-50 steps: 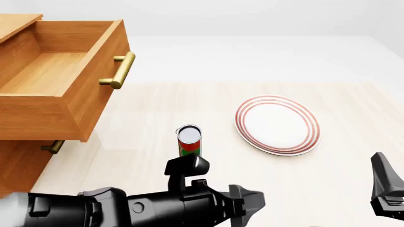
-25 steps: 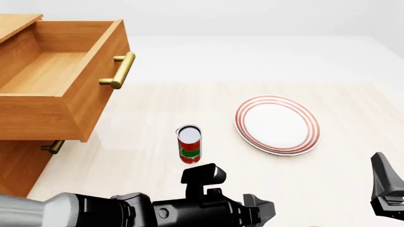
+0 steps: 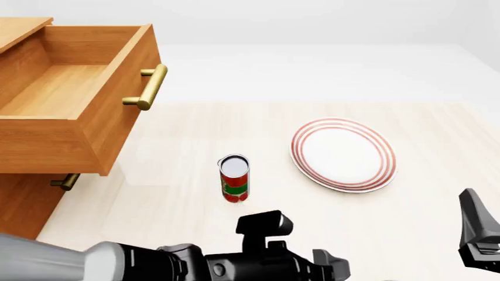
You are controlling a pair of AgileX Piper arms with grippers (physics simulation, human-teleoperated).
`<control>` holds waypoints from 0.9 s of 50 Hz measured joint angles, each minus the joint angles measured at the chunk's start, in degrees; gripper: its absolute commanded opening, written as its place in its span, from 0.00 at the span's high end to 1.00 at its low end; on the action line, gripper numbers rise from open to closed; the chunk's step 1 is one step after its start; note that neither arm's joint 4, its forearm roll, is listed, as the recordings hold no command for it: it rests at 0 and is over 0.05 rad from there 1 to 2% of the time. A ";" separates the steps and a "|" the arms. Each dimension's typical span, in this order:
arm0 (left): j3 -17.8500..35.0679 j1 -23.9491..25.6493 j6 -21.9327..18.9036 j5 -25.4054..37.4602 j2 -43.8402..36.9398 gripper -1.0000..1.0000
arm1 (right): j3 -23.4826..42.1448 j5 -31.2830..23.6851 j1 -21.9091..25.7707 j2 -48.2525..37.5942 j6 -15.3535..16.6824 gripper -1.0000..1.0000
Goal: Put the bowl in the top drawer of the cabinet.
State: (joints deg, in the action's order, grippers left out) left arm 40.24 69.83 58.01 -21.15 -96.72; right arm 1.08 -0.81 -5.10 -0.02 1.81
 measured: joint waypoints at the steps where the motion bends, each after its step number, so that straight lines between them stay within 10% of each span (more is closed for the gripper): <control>1: 0.10 0.09 0.01 0.03 -0.12 0.00 | 0.00 0.00 0.00 0.00 0.00 0.00; 45: 3.27 3.49 0.66 0.04 -5.41 0.00 | 0.00 0.00 0.00 0.00 0.00 0.00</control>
State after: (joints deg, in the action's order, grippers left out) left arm 43.51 73.32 58.67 -21.10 -102.13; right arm 1.08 -0.81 -5.10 -0.02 1.81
